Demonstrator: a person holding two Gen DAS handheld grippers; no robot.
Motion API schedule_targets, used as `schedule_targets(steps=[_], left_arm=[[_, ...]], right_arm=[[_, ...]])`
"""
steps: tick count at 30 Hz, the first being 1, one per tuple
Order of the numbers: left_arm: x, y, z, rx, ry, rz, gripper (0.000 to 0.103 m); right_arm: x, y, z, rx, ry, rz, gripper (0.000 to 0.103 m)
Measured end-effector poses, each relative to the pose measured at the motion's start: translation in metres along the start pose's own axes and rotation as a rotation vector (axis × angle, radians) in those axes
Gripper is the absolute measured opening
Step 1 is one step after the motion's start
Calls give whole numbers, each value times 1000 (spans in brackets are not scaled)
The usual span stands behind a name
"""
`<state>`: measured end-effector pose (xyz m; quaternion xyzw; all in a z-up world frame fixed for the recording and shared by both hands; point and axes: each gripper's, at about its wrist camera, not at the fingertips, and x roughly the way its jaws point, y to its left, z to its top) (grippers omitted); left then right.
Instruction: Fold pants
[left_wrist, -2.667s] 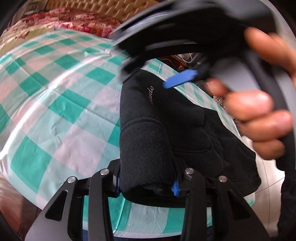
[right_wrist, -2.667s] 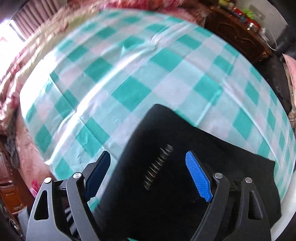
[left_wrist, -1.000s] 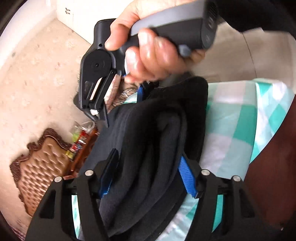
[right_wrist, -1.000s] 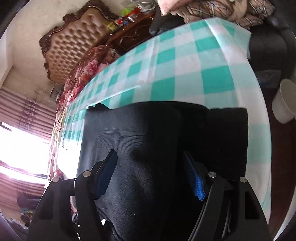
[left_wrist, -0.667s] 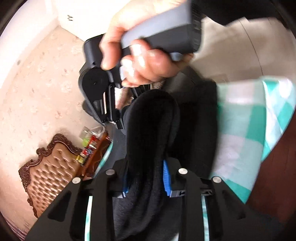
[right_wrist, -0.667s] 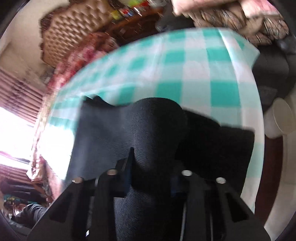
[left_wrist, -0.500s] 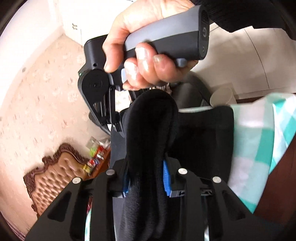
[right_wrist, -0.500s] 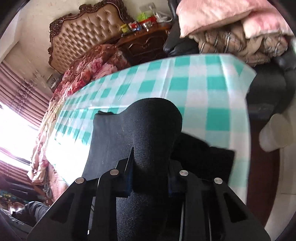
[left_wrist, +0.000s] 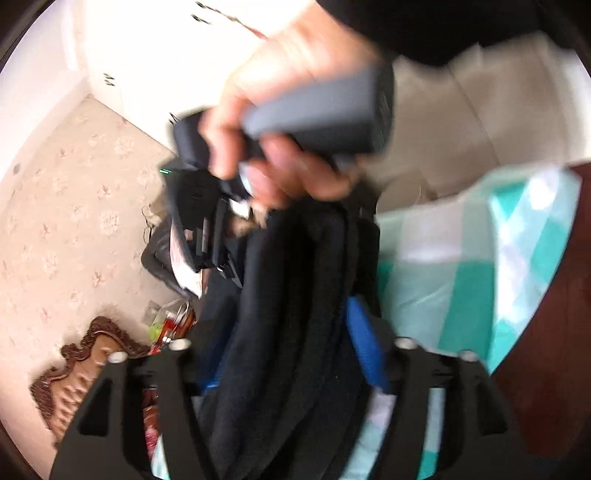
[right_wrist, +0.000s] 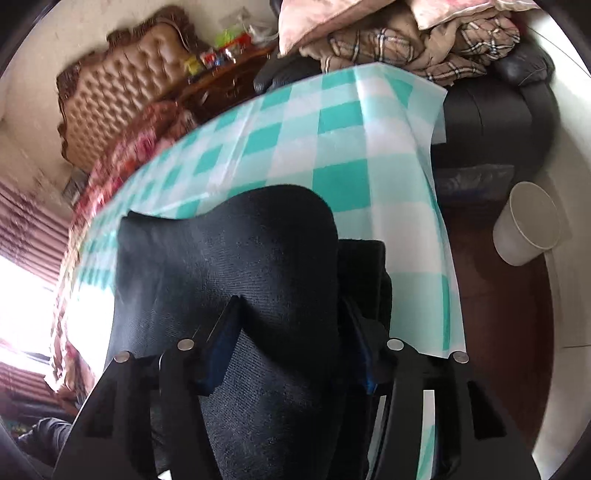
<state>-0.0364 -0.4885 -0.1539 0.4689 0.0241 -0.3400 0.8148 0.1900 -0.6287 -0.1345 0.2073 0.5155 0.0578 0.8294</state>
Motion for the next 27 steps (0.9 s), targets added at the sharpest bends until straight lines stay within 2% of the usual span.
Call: schedule_targets(steps=[1, 2, 3, 4, 6, 7, 9, 10, 13, 14, 15, 18, 21, 24, 26, 27], left_arm=[[-14, 10, -3, -34, -39, -16, 69], [-32, 27, -9, -108, -76, -61, 69], [-40, 39, -13, -182, -81, -90, 67], [-47, 58, -20, -270, -76, -115, 51], [-52, 104, -43, -497, -57, -177, 35], [-49, 121, -54, -581, -35, -176, 25], [-35, 149, -73, -706, 23, -170, 14], [-26, 154, -77, -738, 54, -196, 14], [3, 135, -88, -741, 168, -349, 14], [7, 125, -88, -722, 190, -352, 14], [4, 121, -86, -710, 179, -337, 14], [0, 138, -81, -787, 141, -404, 19], [20, 188, -63, -811, 86, -391, 18], [76, 217, -29, -804, 104, -504, 22], [118, 221, -17, -807, 137, -557, 22], [143, 222, -11, -819, 165, -609, 22]], right_arm=[[-10, 2, -3, -9, -35, -45, 61], [-19, 4, -5, -12, -64, -74, 61], [-37, 6, -10, -1, -116, -103, 61], [-54, 9, -16, 10, -165, -115, 61], [-85, 27, -34, -6, -271, -143, 61], [-96, 41, -45, -41, -315, -175, 61], [-104, 65, -66, -108, -384, -252, 61], [-102, 77, -77, -141, -408, -303, 61], [-76, 88, -99, -172, -401, -489, 56], [-68, 83, -101, -158, -376, -510, 53], [-55, 73, -104, -133, -334, -538, 47], [-40, 49, -110, -46, -317, -510, 46], [-35, 40, -112, 0, -332, -488, 46], [-33, 41, -113, 20, -338, -493, 47], [-34, 42, -113, 17, -338, -509, 47], [-33, 44, -115, 22, -338, -511, 47]])
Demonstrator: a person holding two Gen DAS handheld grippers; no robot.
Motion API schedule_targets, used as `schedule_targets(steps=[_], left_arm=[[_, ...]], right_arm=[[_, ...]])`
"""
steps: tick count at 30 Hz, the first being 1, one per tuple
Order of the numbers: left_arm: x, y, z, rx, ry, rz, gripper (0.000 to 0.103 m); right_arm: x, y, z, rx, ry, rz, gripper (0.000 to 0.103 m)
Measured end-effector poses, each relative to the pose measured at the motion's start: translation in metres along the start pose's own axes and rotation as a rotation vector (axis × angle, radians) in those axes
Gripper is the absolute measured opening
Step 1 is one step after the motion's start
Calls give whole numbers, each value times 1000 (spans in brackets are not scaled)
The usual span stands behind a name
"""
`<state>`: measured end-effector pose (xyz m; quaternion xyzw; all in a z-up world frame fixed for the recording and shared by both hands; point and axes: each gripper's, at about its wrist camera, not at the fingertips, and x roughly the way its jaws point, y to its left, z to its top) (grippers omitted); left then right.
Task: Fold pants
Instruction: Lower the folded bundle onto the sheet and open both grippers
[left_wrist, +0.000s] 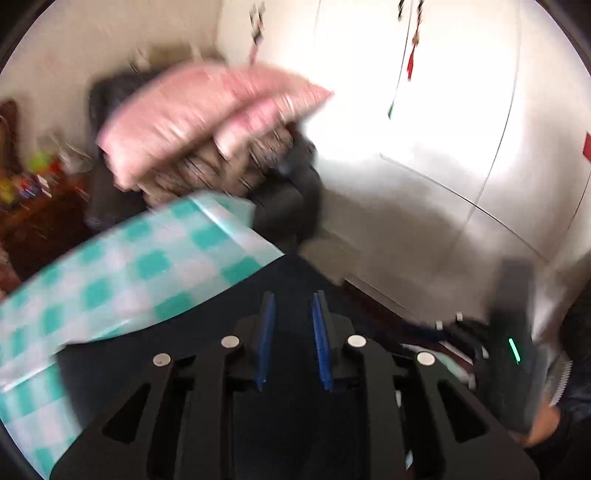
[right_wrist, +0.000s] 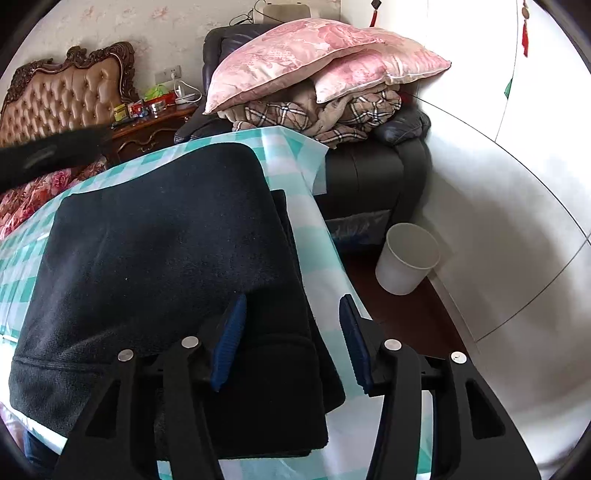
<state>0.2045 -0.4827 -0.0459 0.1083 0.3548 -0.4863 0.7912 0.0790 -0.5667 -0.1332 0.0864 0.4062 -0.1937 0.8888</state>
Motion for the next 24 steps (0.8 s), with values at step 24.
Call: schedule_targets(steps=[24], left_arm=[[40, 16, -43, -177, 155, 64, 21]], right_arm=[[0, 3, -6, 40, -4, -33, 48]])
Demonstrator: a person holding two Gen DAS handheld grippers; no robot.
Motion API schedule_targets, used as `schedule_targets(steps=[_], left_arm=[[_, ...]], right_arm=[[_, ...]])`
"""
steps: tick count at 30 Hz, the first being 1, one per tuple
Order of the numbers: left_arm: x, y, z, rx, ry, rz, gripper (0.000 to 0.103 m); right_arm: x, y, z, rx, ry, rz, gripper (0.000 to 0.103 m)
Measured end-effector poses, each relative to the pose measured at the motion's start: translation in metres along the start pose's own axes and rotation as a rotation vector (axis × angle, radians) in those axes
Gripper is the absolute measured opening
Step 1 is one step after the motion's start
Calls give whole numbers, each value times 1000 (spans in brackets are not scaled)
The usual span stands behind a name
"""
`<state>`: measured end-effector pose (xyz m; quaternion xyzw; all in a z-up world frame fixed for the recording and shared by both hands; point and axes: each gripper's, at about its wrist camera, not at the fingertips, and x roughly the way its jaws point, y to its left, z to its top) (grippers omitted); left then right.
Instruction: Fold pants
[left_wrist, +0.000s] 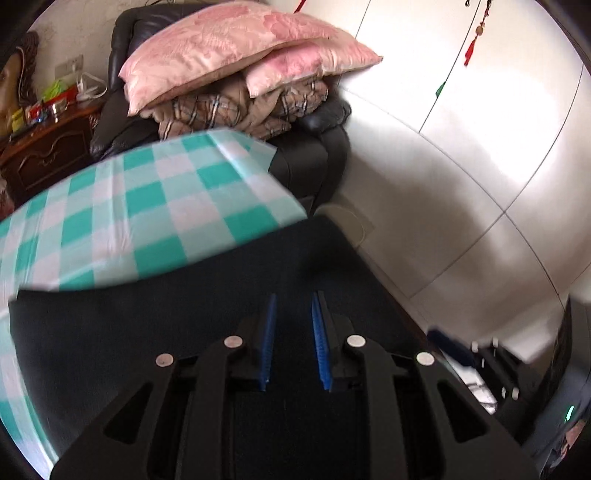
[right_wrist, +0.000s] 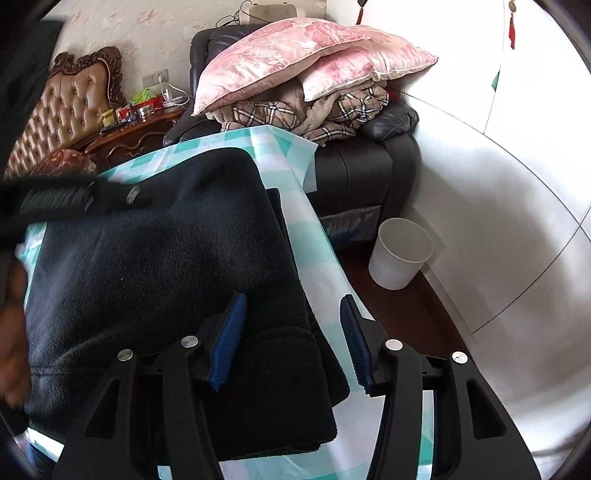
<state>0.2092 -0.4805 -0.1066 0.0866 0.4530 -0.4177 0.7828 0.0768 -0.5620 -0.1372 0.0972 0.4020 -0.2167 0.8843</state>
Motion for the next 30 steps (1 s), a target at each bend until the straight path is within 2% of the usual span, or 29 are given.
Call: schedule_targets(steps=[2, 3, 5, 7, 10, 12, 15, 17, 19, 20, 21, 23, 26, 27, 28, 30], left_arm=[[15, -5, -10, 40, 74, 11, 24], [17, -9, -14, 72, 63, 34, 25], [13, -10, -15, 73, 50, 44, 28], [0, -11, -17, 58, 26, 47, 43], [-30, -15, -34, 85, -51, 90, 50], [-48, -15, -53, 71, -88, 90, 55], [-58, -16, -82, 60, -77, 139, 56], [-56, -21, -99, 97, -64, 144, 65], [-56, -25, -108, 139, -83, 161, 77], [-57, -26, -111, 149, -91, 178, 80], [-58, -26, -113, 145, -98, 197, 83], [-68, -27, -116, 126, -124, 206, 84], [-101, -35, -128, 153, -279, 281, 101], [-108, -35, -132, 130, -306, 330, 101], [-112, -32, -135, 109, -304, 354, 101], [-115, -24, -142, 103, -293, 316, 101]], right_arm=[[0, 1, 0, 2, -3, -5, 48], [0, 2, 0, 1, -1, -7, 48], [0, 2, 0, -2, 0, -11, 48], [-1, 2, 0, -6, 2, -11, 50], [-2, 2, 0, -2, 0, -8, 51], [-1, 2, 0, 1, -3, -9, 52], [-1, 4, 0, 0, -6, -11, 54], [-2, 4, -1, 0, -7, -12, 55], [-2, 6, -2, -2, -12, -20, 57], [-3, 6, -2, -4, -16, -27, 58], [-3, 7, -2, -8, -20, -40, 60], [-5, 8, -3, -14, -26, -58, 63], [-6, 3, -4, 5, -36, -75, 74], [-6, 2, -4, 12, -37, -77, 77], [-6, 1, -4, 18, -38, -78, 80], [-9, 1, -4, 28, -39, -93, 84]])
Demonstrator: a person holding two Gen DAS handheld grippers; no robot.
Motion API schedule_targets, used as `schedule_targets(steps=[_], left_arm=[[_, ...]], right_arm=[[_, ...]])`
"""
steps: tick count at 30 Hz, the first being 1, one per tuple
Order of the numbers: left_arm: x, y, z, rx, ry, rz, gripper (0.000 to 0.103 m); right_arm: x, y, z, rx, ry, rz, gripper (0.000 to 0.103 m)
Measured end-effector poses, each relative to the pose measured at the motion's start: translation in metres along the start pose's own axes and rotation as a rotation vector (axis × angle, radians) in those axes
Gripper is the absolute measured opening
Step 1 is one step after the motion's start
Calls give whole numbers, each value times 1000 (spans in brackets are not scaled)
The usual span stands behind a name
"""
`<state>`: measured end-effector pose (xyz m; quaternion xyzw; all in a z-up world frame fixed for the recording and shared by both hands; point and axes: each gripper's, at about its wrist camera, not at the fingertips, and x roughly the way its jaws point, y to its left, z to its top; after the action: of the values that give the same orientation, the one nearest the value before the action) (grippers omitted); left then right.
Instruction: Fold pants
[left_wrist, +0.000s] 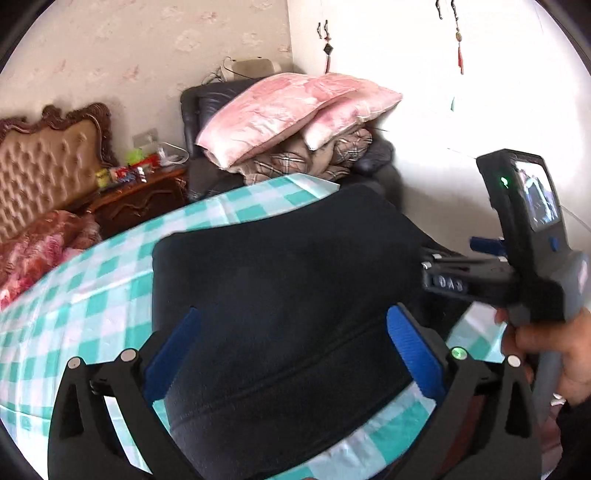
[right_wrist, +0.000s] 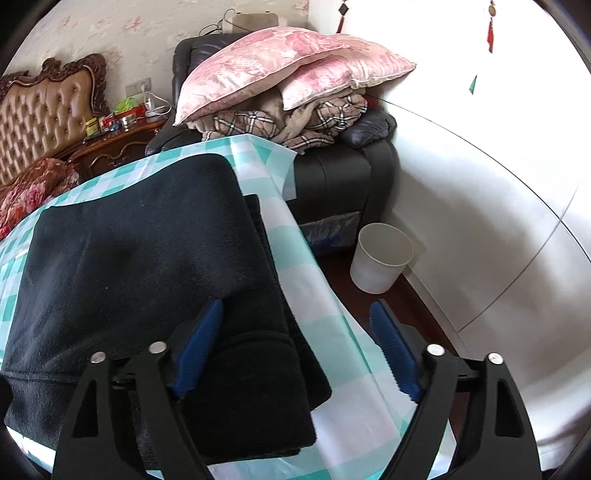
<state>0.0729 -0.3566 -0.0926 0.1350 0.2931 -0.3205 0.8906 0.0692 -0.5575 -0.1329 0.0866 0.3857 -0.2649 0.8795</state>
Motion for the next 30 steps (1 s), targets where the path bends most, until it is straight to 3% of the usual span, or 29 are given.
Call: schedule_targets(steps=[2, 5, 8, 10, 14, 17, 20, 30], left_arm=[[5, 4, -5, 13, 28, -6, 101], [9, 16, -14, 12, 52, 78, 101], [10, 31, -19, -30, 63, 98, 98], [18, 41, -22, -61, 116, 62, 90], [20, 44, -29, -68, 138, 40, 90], [18, 43, -30, -59, 138, 25, 83], [10, 42, -30, -62, 129, -4, 73], [-20, 57, -25, -94, 85, -25, 72]], right_arm=[[-6, 2, 2, 1, -4, -9, 86], [-22, 9, 5, -9, -27, -9, 88], [-40, 20, 3, -11, -60, -31, 88], [-49, 27, 2, -32, -89, -5, 88], [-50, 41, 2, -39, -32, 51, 88], [-41, 47, -3, -50, 4, 41, 88], [-33, 54, -12, -104, 21, -23, 88], [-31, 43, -23, -54, 61, -3, 89]])
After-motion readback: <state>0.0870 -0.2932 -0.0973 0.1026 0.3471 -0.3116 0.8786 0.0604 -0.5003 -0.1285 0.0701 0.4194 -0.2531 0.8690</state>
